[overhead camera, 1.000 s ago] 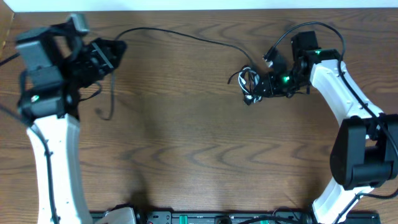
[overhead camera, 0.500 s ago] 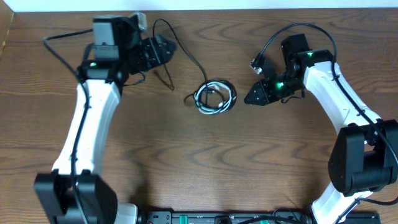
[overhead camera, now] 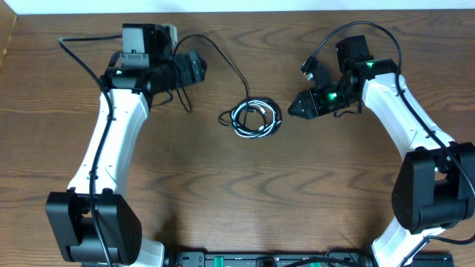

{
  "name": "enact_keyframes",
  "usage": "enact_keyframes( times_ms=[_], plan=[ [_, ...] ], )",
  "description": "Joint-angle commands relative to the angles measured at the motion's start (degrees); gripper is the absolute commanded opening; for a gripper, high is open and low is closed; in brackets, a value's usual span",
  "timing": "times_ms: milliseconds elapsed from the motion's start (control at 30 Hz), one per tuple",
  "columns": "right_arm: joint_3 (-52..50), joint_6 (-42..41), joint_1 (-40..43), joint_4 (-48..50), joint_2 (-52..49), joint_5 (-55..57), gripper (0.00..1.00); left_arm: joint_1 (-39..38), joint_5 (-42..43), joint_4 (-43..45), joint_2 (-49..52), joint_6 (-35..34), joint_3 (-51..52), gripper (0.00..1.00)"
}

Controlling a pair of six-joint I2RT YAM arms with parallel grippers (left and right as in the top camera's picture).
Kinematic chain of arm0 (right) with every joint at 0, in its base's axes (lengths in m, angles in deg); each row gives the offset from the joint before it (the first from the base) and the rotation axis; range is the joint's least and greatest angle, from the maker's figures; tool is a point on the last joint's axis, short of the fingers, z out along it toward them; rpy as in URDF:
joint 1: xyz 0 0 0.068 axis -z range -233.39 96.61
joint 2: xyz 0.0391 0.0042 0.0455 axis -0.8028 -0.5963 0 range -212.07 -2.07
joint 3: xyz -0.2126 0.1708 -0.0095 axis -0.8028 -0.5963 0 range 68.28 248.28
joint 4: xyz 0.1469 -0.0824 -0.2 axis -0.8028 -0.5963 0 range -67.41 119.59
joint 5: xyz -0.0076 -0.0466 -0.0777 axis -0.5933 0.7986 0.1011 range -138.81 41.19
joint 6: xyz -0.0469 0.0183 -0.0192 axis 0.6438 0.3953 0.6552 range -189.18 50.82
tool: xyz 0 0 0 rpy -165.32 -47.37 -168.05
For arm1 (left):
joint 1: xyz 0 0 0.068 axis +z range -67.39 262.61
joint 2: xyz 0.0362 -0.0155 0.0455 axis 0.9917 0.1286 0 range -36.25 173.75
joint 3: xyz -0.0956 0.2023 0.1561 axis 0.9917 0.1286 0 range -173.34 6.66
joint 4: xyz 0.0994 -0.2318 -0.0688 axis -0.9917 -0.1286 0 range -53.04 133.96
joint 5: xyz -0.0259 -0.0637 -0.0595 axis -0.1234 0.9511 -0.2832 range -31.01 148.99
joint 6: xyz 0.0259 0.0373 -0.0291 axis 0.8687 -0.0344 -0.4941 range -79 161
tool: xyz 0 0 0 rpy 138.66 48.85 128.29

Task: Untangle cables

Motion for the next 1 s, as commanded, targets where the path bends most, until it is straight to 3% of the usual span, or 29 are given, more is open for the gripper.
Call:
enact_keyframes(
  times_ms=[0,167,467,533,633,800,967],
  plan=[
    [0.8,-3.5,-0.4,0.7,1.2,2.6,0.53,-2.1,-1.1,-3.2,-0.3,4.5,-1.0,0.89],
    [0.8,-3.5,-0.9,1.0,1.2,3.4,0.56,-3.5,-1.1,-8.6,-0.3,8.4,-1.0,0.95],
    [0.8,-3.5,-1.0,1.0,1.2,4.7,0.61,-3.7,-0.7,-17.2,-0.3,18.4,-1.0,0.96],
    [0.8,-3.5,-1.0,1.0,1.2,4.7,0.63,-3.7,1.6,-18.5,-0.3,22.2,-1.0,0.96],
    [0.8,-3.5,-1.0,1.0,1.2,4.7,0.64,-3.7,11.6,-20.0,-0.3,30.4,-1.0,0.97],
    [0.8,-3.5,-1.0,1.0,1.2,4.7,0.65,-3.7,21.3,-20.3,-0.3,34.5,-1.0,0.98],
    [0.8,-3.5,-1.0,1.0,1.2,5.0,0.66,-3.7,13.2,-20.5,-0.3,32.3,-1.0,0.98]
  ],
)
